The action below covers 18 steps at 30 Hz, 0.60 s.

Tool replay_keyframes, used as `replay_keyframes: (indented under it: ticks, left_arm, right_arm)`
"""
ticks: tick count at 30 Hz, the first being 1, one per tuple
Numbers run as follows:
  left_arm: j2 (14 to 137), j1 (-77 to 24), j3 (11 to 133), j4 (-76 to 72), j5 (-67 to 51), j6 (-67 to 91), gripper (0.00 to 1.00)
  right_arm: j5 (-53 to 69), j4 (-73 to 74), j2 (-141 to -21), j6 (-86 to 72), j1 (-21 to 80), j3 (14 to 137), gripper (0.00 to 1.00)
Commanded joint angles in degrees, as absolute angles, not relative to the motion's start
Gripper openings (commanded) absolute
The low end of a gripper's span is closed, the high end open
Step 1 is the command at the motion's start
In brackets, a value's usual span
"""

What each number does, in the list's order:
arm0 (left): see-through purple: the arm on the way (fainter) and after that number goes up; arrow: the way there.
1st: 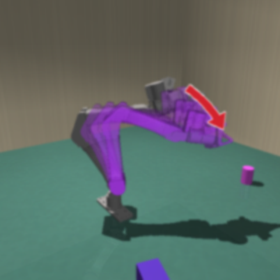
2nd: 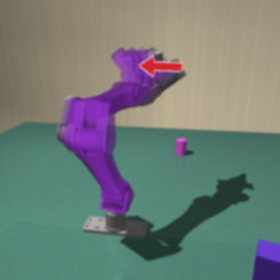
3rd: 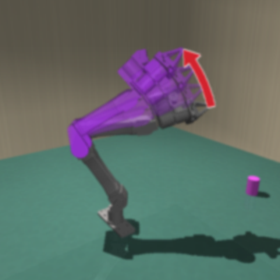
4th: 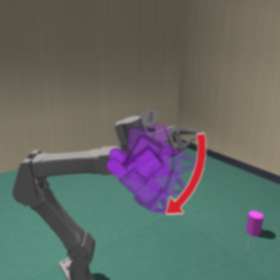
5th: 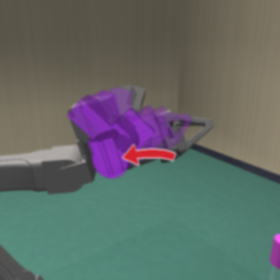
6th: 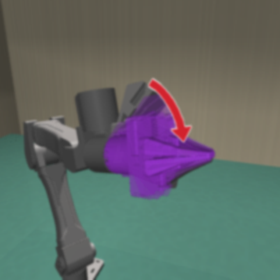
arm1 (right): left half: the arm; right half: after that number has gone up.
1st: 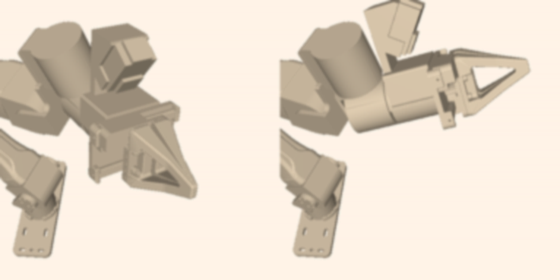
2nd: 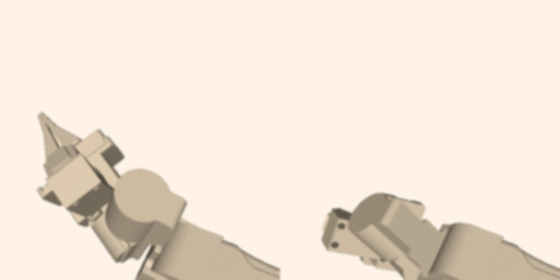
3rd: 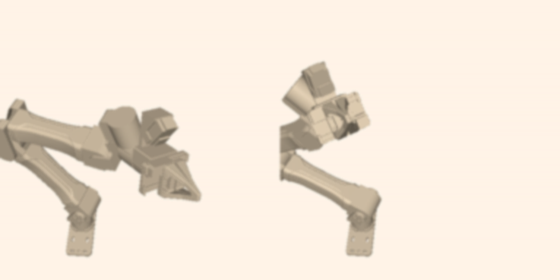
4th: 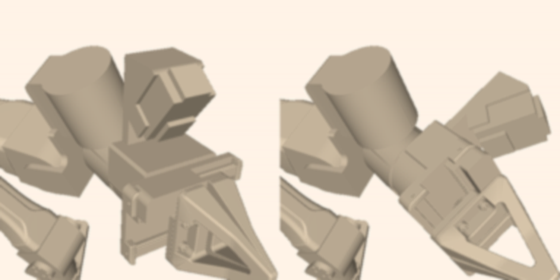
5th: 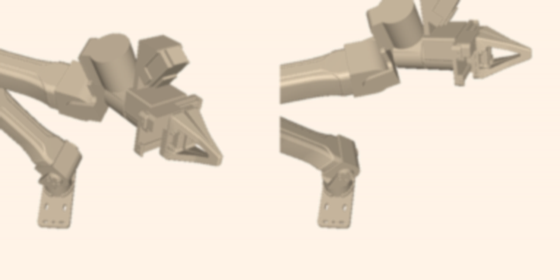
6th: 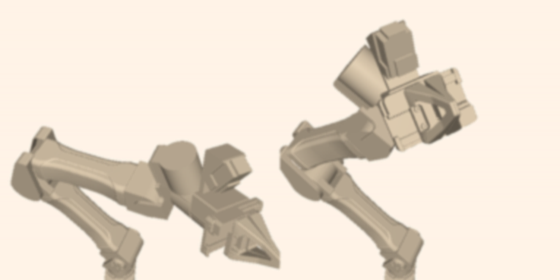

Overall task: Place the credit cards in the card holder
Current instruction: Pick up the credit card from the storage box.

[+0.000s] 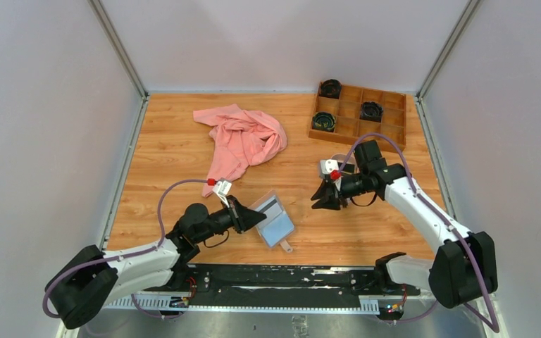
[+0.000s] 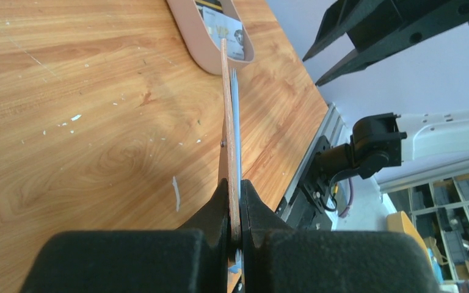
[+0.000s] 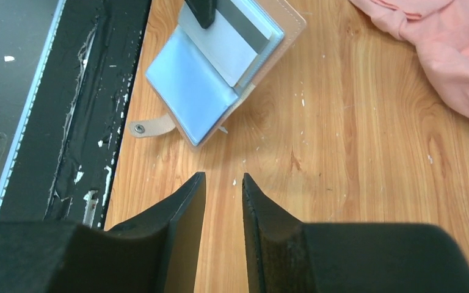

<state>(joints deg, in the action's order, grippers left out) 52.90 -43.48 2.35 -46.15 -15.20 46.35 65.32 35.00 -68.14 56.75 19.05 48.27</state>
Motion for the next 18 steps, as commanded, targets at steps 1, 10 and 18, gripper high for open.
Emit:
replay_keyframes:
  ticks: [1,10,18]
  left_arm:
    - [54.3,-42.7,4.5,-46.8,-19.9,43.5,0.0]
    - [54.6,-42.7,4.6,-47.1,-21.8,41.1,0.0]
    - [53.3,-42.6,4.4,-47.1,-22.0,40.3,0.0]
  right_arm:
    - [63.5,38.5,-69.6,59.3,17.7,50.9,0.34]
    - [61.6,43.0,-71.7,60.8,17.6,54.0,0.42]
    - [59.4,43.4,-72.0,58.1,17.4,55.7,0.49]
